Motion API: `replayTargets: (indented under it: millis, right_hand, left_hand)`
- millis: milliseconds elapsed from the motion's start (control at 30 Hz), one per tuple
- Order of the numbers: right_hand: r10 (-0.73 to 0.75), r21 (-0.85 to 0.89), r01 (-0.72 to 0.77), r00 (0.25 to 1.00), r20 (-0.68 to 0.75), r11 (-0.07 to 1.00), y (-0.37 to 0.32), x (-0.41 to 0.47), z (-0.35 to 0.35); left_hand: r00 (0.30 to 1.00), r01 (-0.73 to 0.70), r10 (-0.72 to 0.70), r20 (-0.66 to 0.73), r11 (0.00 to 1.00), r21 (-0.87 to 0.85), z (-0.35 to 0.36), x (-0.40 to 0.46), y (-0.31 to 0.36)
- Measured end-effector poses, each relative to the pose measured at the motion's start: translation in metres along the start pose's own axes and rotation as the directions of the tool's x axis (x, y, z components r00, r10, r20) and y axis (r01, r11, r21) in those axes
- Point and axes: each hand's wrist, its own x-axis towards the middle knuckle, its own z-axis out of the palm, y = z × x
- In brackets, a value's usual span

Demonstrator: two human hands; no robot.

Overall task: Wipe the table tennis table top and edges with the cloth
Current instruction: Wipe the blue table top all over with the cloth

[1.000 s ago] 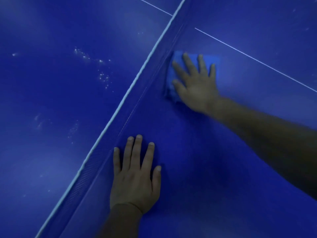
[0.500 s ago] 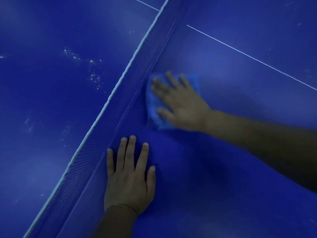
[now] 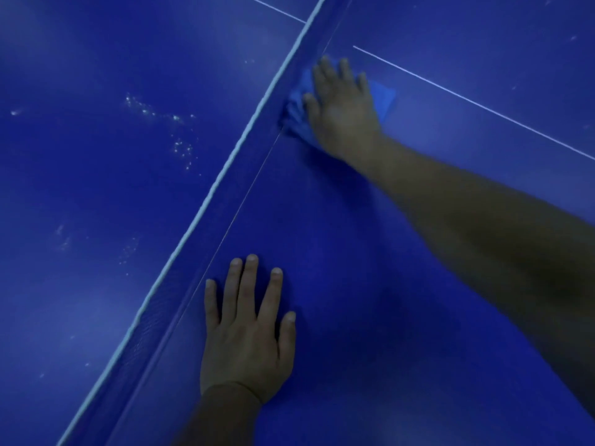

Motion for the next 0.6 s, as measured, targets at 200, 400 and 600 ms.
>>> replayTargets:
  millis: [200,400,600]
  right_hand:
    - [0.012,0.003,-0.012,1.000,-0.006,1.000,-0.021,0.001,0.005]
    - [0.164,0.024,-0.164,0.986,0.004,0.986,0.013,0.029,-0.006]
    - [0.608,0.085,-0.602,0.789,-0.087,0.794,0.132,-0.057,-0.003]
  left_hand:
    - [1.000,-0.003,0.003,0.015,1.000,-0.010,-0.001,0.001,-0.001]
    - [1.000,0.004,-0.004,0.019,1.000,0.003,-0.001,0.001,-0.001]
    - [1.000,0.000,0.000,-0.002,1.000,0.001,0.000,0.002,-0.002]
